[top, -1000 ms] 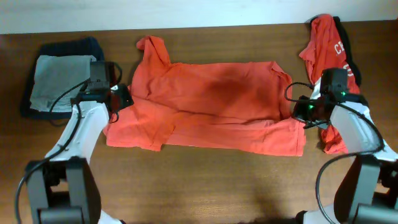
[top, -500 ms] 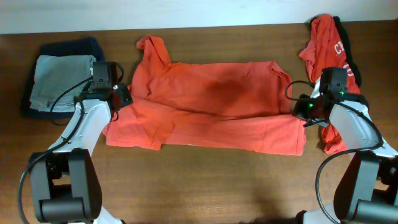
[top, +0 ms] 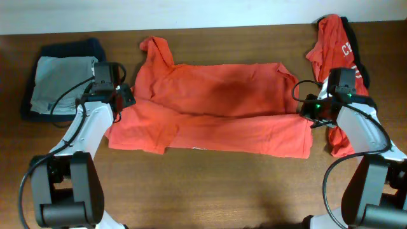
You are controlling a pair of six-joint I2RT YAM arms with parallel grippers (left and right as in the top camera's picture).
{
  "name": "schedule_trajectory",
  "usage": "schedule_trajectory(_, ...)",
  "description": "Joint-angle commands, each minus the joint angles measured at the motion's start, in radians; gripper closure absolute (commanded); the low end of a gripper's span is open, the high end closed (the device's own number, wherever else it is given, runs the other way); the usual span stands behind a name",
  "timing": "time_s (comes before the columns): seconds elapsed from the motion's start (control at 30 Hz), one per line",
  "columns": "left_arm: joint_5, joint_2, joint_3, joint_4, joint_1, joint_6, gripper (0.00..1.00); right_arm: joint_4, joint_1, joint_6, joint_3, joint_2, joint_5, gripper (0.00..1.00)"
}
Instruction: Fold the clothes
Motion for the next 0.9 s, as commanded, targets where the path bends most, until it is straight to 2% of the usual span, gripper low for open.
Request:
schedule_trajectory(0.0,-0.019,0.010,0.016,0.005,0.007,0.006,0.38,0.005,0.003,-0.010,-0.003,0.007,0.020,0.53)
schedule_trajectory(0.1,-0.019,0.009,0.023,0.003,0.007,0.010,0.34,0.004,0.003,-0.010,0.001,0.007,0.012,0.45)
schedule_trajectory(0.23,-0.011,0.009,0.071,-0.034,0.007,0.022,0.34,-0.034,0.003,-0.020,0.049,0.007,-0.016,0.44)
schedule_trajectory(0.4,0.092,0.009,0.217,-0.140,0.007,0.126,0.35,-0.139,0.006,-0.105,0.192,0.007,-0.081,0.44)
schedule_trajectory(0.57,0.147,0.009,0.371,-0.206,-0.002,0.187,0.37,-0.215,0.013,-0.224,0.340,0.007,-0.120,0.37)
schedule_trajectory(0.7,0.156,0.029,0.418,-0.144,-0.015,0.213,0.38,-0.184,0.033,-0.281,0.369,0.007,-0.111,0.34)
schedule_trajectory(0.87,0.173,0.111,0.422,0.048,-0.057,0.258,0.38,-0.127,0.074,-0.296,0.369,0.037,-0.101,0.32)
